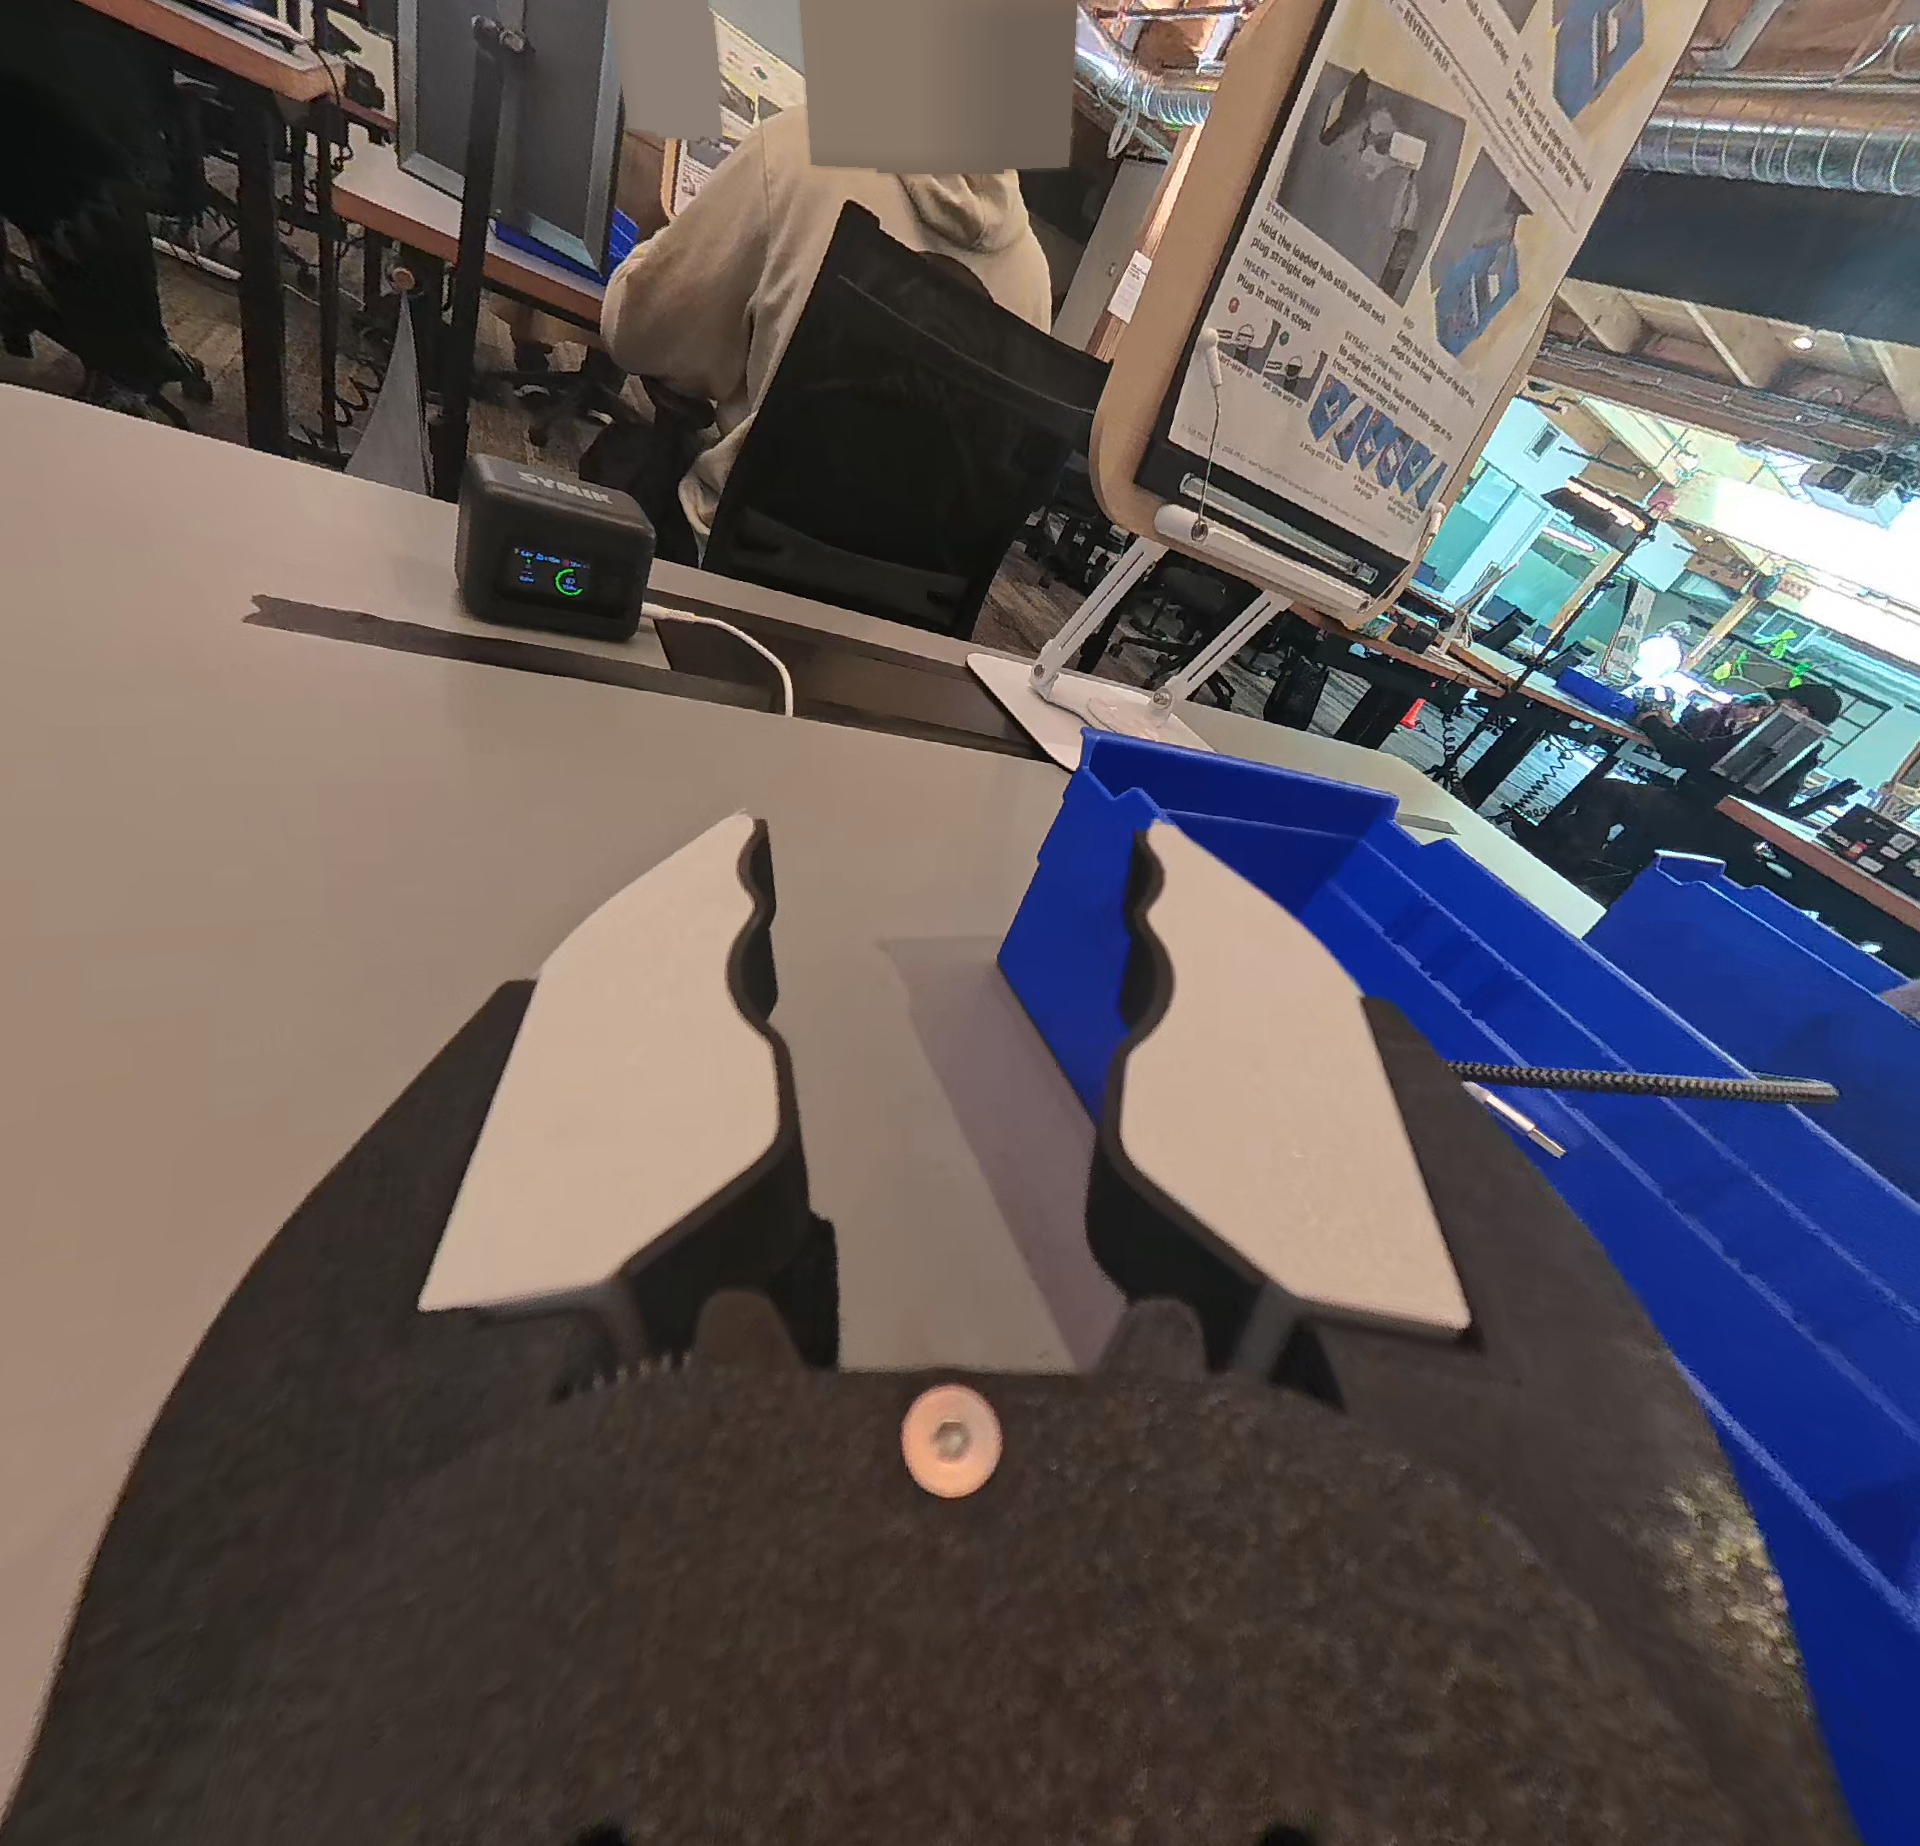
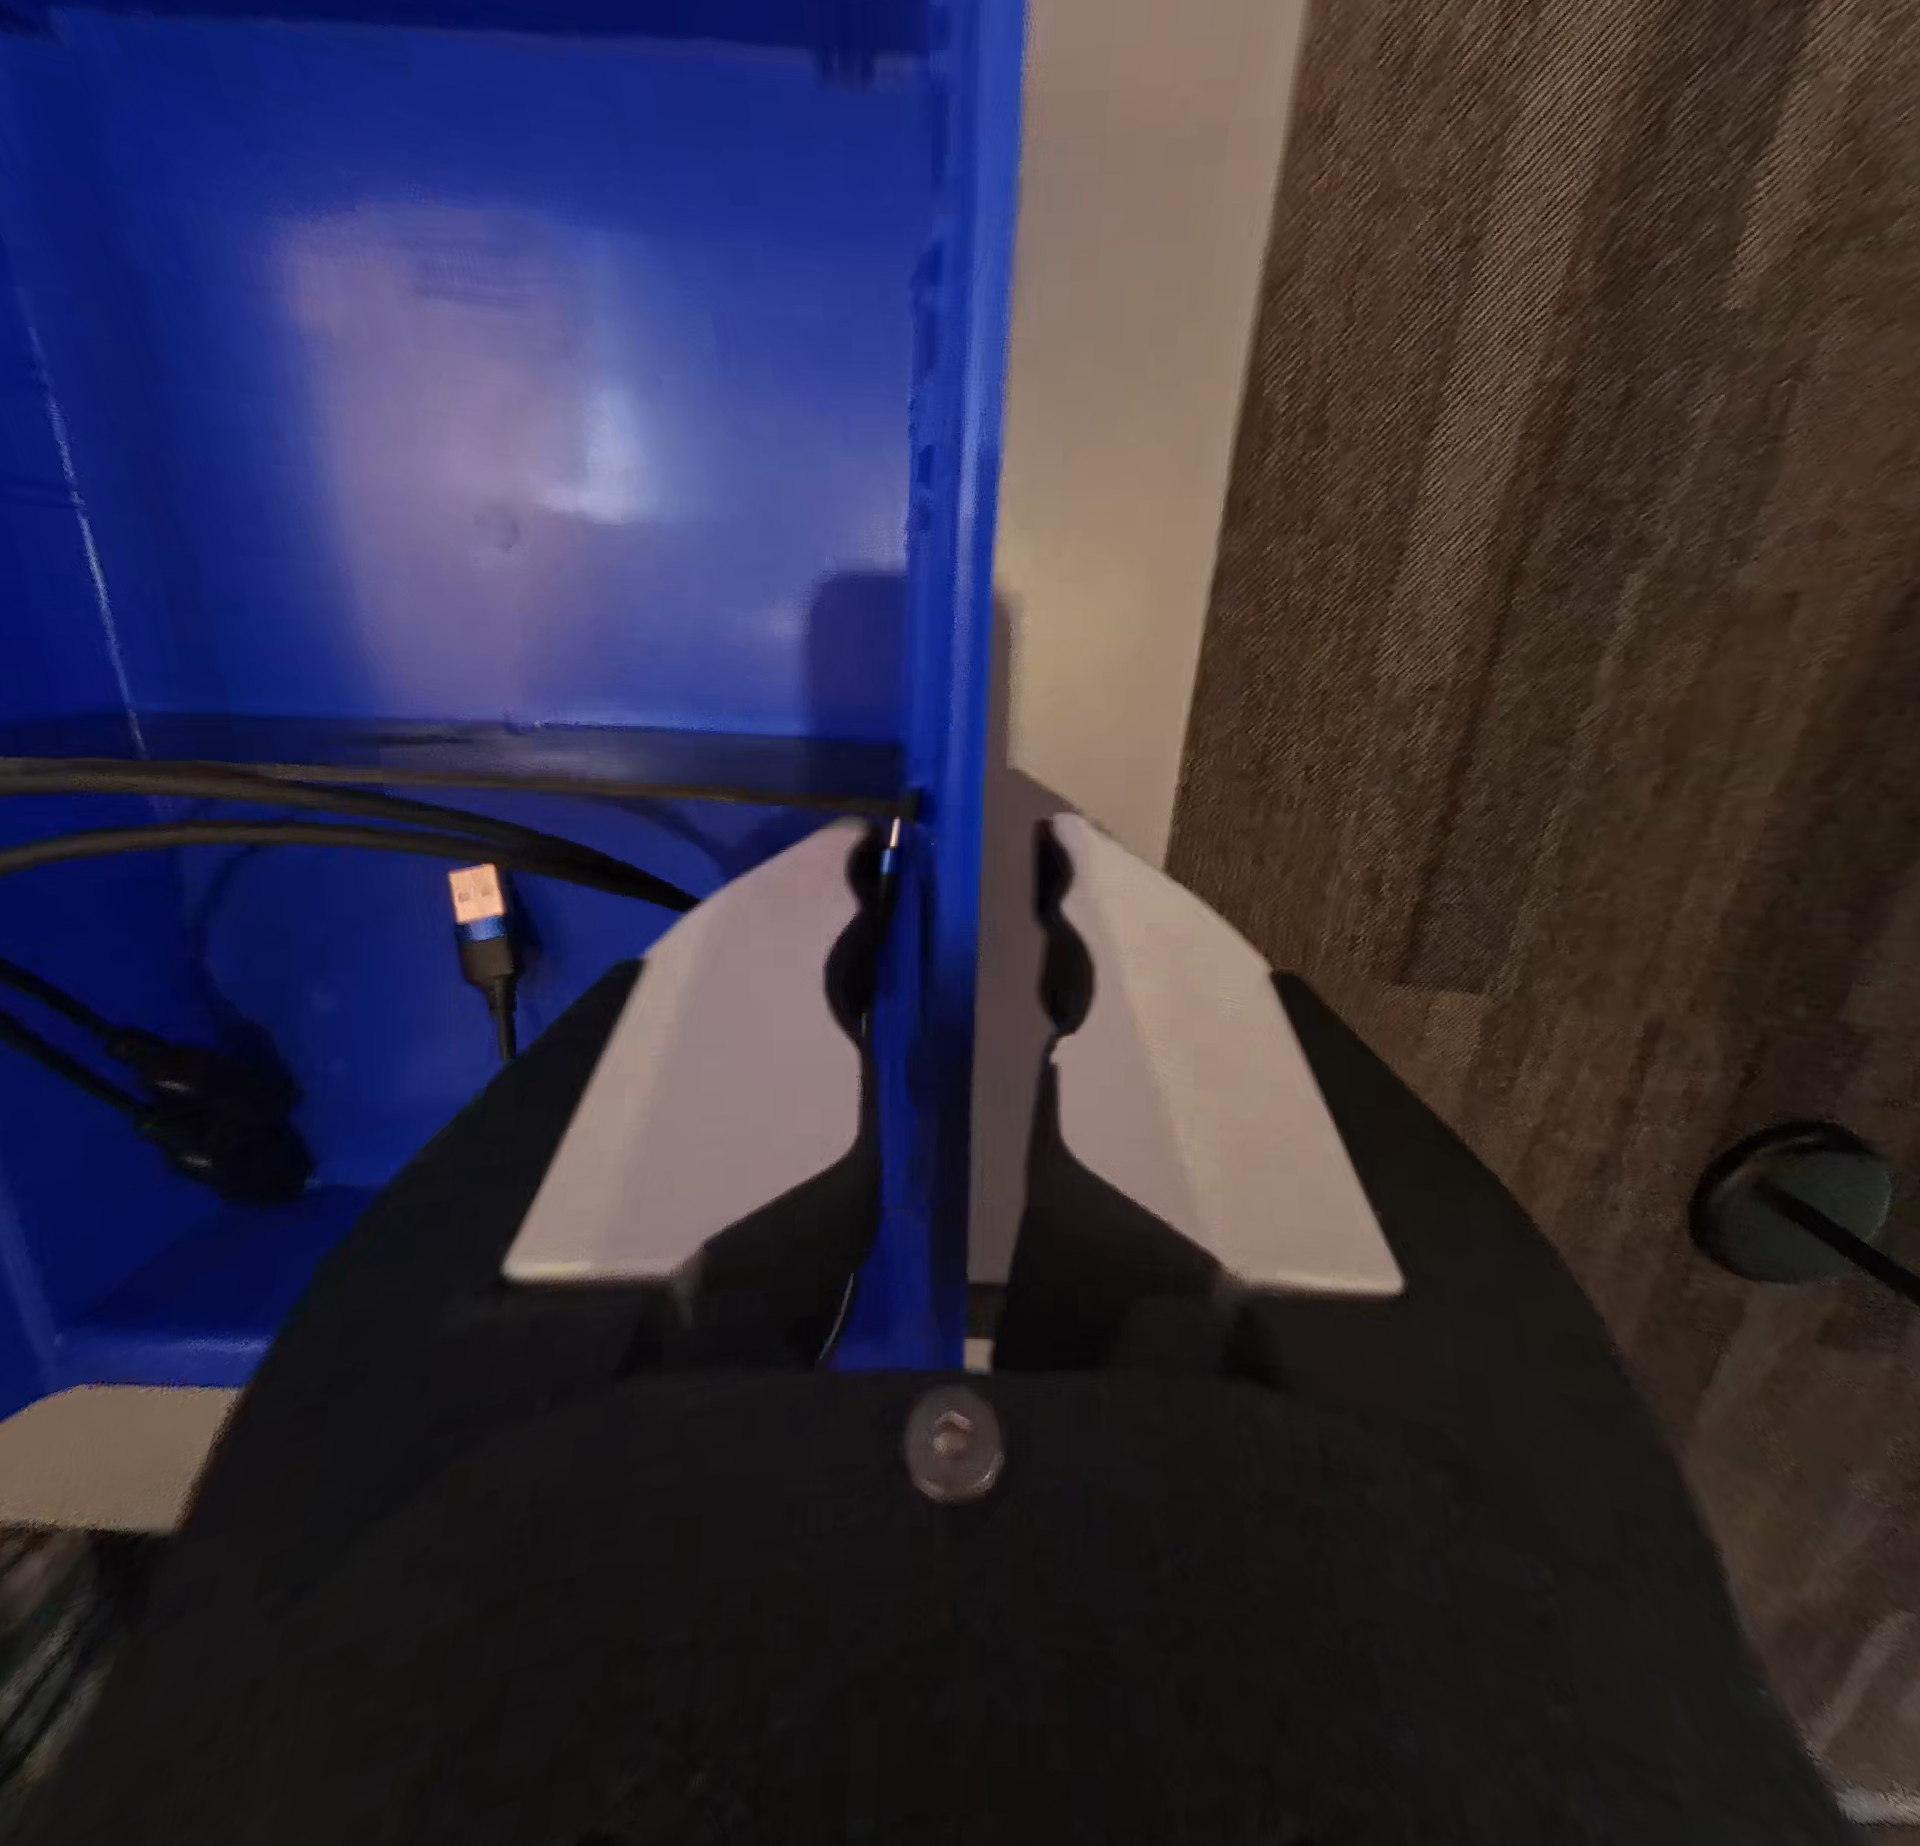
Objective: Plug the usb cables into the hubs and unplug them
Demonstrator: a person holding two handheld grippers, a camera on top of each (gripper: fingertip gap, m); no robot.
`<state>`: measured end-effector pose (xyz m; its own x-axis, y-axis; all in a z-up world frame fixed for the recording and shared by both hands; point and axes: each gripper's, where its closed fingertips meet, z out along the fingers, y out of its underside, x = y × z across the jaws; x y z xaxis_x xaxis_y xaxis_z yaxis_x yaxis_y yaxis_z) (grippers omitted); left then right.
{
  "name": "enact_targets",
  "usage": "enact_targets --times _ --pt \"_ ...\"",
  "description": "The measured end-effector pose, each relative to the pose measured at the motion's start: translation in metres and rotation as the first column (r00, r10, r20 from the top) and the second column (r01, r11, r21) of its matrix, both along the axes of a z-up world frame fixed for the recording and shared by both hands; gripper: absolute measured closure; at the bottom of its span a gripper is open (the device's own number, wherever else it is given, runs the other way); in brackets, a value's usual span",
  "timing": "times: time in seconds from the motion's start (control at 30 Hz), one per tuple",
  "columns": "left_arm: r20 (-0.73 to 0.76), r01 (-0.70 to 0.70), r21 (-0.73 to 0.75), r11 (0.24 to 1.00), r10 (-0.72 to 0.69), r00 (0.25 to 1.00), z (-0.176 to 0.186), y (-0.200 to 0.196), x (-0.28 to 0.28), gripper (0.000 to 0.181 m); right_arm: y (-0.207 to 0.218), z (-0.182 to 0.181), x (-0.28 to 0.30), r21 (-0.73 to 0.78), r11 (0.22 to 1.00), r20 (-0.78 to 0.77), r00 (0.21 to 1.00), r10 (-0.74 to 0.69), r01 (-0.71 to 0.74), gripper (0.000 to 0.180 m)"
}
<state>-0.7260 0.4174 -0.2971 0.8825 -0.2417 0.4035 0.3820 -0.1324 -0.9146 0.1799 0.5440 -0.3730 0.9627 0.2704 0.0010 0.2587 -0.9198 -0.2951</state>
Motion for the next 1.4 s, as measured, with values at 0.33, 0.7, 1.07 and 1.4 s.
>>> enact_targets --times 0.33,0.7,1.07,1.4 --pt "0.009 0.129 -0.056 0.990 -0.129 0.992 0.027 -0.013 0.022 0.097 -0.017 0.166 -0.078 0.627 0.779 -0.024 0.998 0.063 -0.034 0.094" --pt "-0.099 0.206 -0.564 0.799 -0.313 0.944 0.022 -0.062 0.119 0.086 -0.088 0.116 -0.316 0.696 0.616 0.028 0.871 0.490 -0.369 0.092" --pt "-0.231 -0.020 -0.871 0.491 -0.372 0.899 -0.054 -0.073 0.123 0.093 -0.048 0.028 -0.357 0.654 0.705 -0.147 0.868 0.474 -0.274 0.097" --pt "-0.183 -0.068 -0.963 0.259 -0.450 0.874 -0.095 -0.078 0.132 0.168 -0.056 0.011 -0.359 0.650 0.717 -0.224 0.837 0.498 -0.252 0.107"
